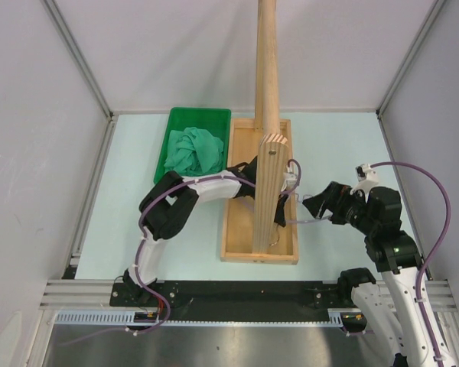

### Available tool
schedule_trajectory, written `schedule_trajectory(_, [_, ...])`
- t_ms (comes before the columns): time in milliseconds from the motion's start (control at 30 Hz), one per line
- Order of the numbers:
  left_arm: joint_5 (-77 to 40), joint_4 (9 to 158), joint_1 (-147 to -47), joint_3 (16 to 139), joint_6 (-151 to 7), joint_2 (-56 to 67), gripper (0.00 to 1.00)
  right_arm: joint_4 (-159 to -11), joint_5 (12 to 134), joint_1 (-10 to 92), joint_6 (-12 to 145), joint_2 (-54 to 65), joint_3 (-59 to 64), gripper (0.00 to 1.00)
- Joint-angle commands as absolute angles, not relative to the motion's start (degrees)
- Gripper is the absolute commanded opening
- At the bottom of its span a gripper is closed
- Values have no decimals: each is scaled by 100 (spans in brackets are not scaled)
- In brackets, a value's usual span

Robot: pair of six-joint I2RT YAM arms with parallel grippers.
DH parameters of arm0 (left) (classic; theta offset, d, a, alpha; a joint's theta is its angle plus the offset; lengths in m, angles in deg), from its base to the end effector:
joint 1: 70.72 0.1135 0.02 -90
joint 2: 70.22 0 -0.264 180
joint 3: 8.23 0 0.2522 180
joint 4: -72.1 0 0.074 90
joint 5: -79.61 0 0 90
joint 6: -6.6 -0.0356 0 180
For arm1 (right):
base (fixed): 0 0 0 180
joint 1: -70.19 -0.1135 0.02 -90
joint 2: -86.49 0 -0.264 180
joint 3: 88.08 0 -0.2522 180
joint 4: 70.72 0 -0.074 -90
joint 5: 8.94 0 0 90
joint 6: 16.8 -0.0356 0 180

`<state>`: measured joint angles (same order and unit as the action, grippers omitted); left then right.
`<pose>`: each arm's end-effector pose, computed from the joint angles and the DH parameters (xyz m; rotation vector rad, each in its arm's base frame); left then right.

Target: Remove the tank top from the hanger

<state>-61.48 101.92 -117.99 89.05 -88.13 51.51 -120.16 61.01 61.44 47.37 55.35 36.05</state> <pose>0.2814 -0.3455 0.1554 1.4566 2.0991 -1.4200 0.1175 0.0304 0.3106 0.0744 2.0494 0.7319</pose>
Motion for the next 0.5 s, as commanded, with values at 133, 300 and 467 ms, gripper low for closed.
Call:
schedule_trajectory(133, [-6320, 11213, -11616, 10255, -8184, 4958, 7, -12289, 6392, 6167, 4823, 5801, 3070, 100])
schedule_trajectory(300, [-6593, 11258, -11467, 10326, -7769, 4835, 0, -12509, 7156, 6167, 4544, 6073, 2841, 100])
schedule_trajectory(467, [-6988, 11267, -11467, 10352, -7497, 4624, 0, -12168, 7351, 6167, 3385, 6188, 3033, 100])
